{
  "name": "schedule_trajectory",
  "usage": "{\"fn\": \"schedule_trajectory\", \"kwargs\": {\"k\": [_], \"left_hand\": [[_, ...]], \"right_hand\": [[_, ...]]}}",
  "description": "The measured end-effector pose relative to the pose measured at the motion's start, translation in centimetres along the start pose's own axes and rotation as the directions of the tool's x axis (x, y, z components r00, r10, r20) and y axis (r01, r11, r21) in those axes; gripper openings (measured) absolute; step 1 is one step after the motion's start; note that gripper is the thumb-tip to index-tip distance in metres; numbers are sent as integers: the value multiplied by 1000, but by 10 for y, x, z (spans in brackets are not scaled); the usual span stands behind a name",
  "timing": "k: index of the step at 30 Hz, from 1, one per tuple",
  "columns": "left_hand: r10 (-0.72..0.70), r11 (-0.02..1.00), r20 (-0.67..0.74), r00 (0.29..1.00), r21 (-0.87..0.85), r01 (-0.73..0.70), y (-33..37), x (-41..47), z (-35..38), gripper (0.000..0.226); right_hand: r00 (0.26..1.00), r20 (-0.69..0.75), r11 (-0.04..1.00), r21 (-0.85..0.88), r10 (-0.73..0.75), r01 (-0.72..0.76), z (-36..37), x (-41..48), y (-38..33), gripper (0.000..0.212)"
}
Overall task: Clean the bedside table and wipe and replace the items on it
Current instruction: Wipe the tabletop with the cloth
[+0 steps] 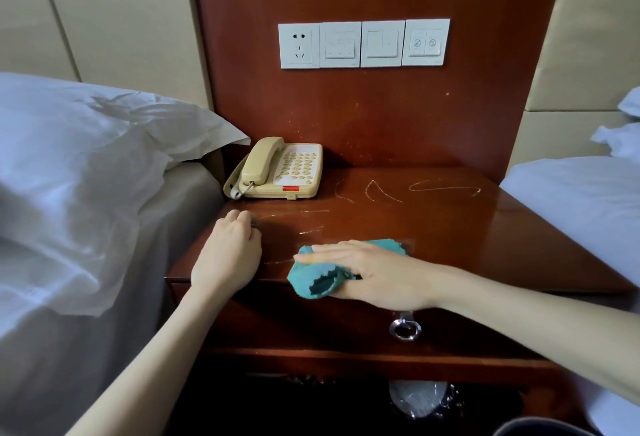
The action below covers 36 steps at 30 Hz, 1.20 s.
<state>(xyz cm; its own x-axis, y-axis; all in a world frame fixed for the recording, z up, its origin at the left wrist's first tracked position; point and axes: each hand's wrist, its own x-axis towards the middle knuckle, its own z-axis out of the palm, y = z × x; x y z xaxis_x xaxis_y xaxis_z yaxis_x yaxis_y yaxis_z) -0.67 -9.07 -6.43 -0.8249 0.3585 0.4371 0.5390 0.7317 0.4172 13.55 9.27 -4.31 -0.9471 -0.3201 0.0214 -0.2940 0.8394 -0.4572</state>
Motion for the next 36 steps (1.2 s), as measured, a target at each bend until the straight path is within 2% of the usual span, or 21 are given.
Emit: {"fn": "schedule_trajectory", "kwargs": {"k": [4,8,11,14,20,23,28,31,36], "left_hand": [[9,1000,-6,1000,-6,-9,-2,1,1,21],[3,1000,-10,1000,-12,-3,-4,1,2,24],[1,1000,-15,1000,-18,-1,-6,1,2,26],[7,1000,-19,1000,-20,-8,-7,1,2,26],[-1,997,-33,999,-72,-2,-8,1,0,28],[-15,996,-40,999,-89,11,-8,1,0,28],[8,990,-79,997,-137,-19,-9,1,0,28],[20,983,-115,993,-177,-41,-8,0,-2,29],[13,970,-118,993,-238,-41,-12,1,-13,23]], "right_hand": [[1000,1,1000,12,-29,29,-4,20,1,48],[997,-83,999,41,4,-1,-7,48,12,42],[989,-118,994,84,86,-76,-12,65,23,39],[976,-144,987,43,162,-158,-19,76,35,40],[903,-237,933,58,359,-356,-36,81,53,34],[876,-273,914,37,397,-403,-33,83,51,38],[913,-223,939,53,342,-339,-25,65,38,39],[939,-173,954,56,299,-294,-18,50,26,47],[985,-126,993,11,114,-114,-5,36,5,47]]}}
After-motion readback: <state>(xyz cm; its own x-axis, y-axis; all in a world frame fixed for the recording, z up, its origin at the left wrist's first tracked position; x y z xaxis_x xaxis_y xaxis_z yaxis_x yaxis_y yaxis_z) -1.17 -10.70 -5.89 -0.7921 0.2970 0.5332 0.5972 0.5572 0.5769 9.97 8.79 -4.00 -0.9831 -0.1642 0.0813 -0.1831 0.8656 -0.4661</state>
